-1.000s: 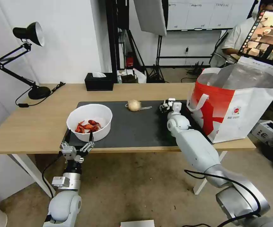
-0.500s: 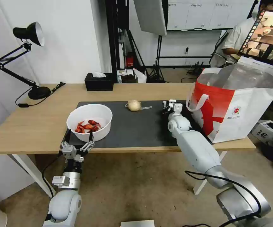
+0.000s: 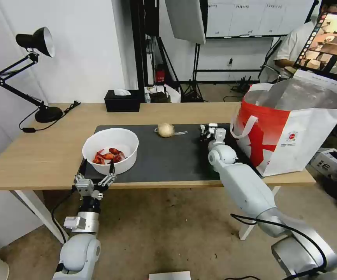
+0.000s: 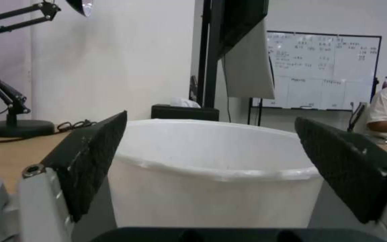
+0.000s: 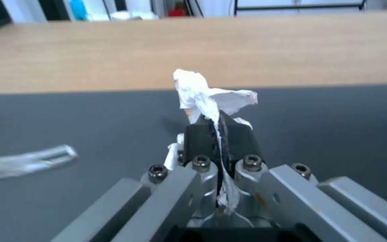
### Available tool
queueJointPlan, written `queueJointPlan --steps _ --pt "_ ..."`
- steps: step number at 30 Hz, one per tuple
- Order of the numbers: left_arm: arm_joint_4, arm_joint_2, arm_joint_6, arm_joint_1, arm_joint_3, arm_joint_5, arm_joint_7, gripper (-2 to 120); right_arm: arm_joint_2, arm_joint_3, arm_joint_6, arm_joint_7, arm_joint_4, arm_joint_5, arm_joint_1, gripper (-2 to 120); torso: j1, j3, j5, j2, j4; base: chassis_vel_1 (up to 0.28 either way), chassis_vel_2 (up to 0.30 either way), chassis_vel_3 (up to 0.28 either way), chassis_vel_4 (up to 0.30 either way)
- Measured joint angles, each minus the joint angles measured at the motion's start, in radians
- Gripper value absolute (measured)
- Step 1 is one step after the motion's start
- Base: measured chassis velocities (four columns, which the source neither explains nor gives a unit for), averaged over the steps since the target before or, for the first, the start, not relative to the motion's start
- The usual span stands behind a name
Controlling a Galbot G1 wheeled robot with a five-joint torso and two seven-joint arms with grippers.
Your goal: Pick up the trash from the table and place it into the takeout bag.
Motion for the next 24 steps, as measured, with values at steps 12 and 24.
queueJointPlan --steps 12,24 --pt "-0.012 0.001 0.003 0.001 -0.004 -0.022 0.000 100 -0.106 -0.066 0.001 -0.045 0.289 0.064 -0.044 0 0.000 0.000 0.0000 0.000 0.0000 0.000 0.000 0.000 0.000" --pt "-0.029 -0.007 0.004 0.013 -0.004 -0.023 0.000 100 -0.210 -0.047 0.007 -0.091 0.532 0.084 -0.051 0 0.000 0.000 0.0000 0.000 0.0000 0.000 0.000 0.000 0.000"
